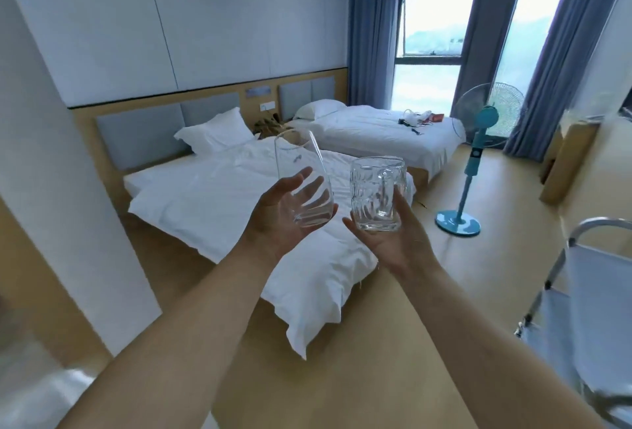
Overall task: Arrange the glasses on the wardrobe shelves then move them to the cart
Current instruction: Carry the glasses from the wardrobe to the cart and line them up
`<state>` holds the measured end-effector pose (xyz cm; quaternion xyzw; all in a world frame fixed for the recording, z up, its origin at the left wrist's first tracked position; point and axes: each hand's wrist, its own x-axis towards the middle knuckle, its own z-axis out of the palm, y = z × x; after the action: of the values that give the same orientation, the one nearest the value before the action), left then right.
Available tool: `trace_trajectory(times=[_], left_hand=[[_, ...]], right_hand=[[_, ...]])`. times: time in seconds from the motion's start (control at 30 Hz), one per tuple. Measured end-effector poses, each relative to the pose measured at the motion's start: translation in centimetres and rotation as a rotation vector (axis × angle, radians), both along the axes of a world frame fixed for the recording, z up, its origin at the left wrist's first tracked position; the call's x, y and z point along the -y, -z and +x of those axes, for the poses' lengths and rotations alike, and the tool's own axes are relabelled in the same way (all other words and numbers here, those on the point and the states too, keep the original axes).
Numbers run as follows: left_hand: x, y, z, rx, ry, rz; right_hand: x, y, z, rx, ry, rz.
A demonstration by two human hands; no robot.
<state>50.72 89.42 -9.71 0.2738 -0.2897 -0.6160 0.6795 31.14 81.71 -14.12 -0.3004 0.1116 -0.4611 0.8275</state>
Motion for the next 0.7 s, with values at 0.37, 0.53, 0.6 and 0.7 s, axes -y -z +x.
trace_trajectory(times=[0.37, 0.53, 0.6, 0.7], left_hand=[[16.4, 3.5, -2.0, 0.018, 0.335, 0.052], [24.3, 4.8, -2.7, 0.084, 0.498, 0.080], [27.3, 5.2, -2.8, 0.095, 0.564, 0.099], [31.6, 6.2, -3.1, 0.083, 0.642, 0.171]], right_hand=[[9.8, 4.0, -5.1, -0.003, 0.300, 0.083], [14.3, 4.0, -5.3, -0.038, 0.517, 0.234], [15.8, 3.9, -5.1, -0.080, 0.580, 0.255], [17.8, 4.2, -5.3, -0.103, 0.663, 0.248]])
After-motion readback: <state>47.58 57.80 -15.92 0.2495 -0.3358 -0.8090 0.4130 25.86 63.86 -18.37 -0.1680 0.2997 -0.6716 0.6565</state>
